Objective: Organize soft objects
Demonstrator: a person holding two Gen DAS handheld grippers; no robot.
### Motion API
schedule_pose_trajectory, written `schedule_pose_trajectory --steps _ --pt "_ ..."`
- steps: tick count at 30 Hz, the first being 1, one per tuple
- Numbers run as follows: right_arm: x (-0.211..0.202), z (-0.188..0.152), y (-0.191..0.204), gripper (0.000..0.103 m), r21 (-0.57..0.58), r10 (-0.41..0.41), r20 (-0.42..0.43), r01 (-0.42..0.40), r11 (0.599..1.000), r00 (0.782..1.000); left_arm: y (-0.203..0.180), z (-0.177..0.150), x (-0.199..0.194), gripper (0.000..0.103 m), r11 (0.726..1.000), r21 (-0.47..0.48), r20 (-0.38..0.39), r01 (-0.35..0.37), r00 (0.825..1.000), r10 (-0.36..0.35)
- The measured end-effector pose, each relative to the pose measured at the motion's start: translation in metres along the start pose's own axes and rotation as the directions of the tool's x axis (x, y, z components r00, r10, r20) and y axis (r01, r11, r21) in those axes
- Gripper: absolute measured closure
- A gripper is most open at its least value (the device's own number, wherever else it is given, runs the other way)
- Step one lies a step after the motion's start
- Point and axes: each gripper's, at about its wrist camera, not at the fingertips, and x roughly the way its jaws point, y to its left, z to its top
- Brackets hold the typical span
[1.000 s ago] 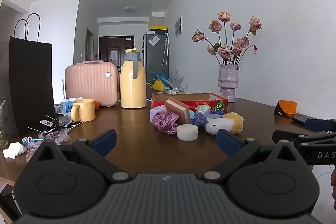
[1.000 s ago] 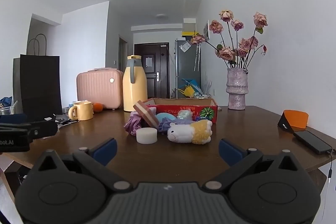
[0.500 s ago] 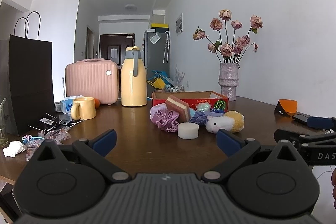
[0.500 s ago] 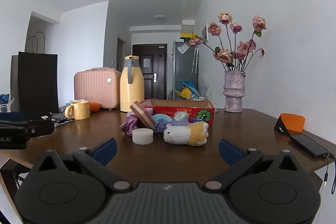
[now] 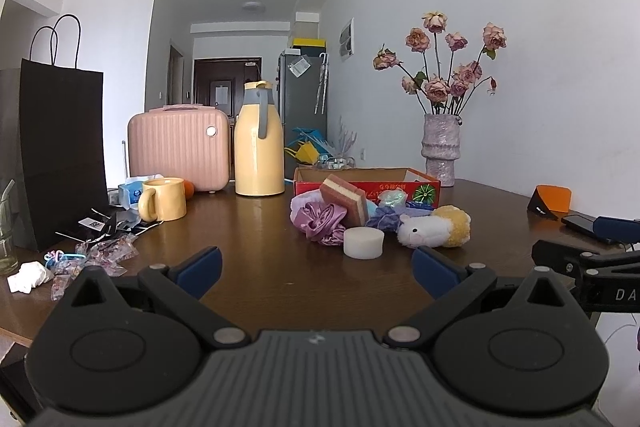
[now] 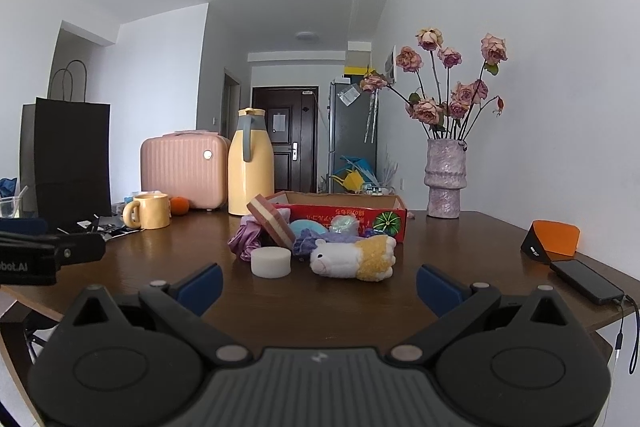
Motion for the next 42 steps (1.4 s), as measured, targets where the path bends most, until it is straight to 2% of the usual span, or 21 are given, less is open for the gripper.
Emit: schedule_pose_trajectory --steps 25,42 --pt "-0.002 0.000 0.002 0.000 -0.008 -0.006 0.013 0.006 1.000 1.000 -0.001 0.001 -0.003 0.000 1.000 0.004 0.001 -0.003 1.000 0.003" --pt "0.003 -0.002 0.001 0.000 -0.002 -0.005 -0.008 0.005 1.000 1.000 0.000 -0.001 0.007 0.000 1.000 0.000 -0.024 -0.013 1.000 0.013"
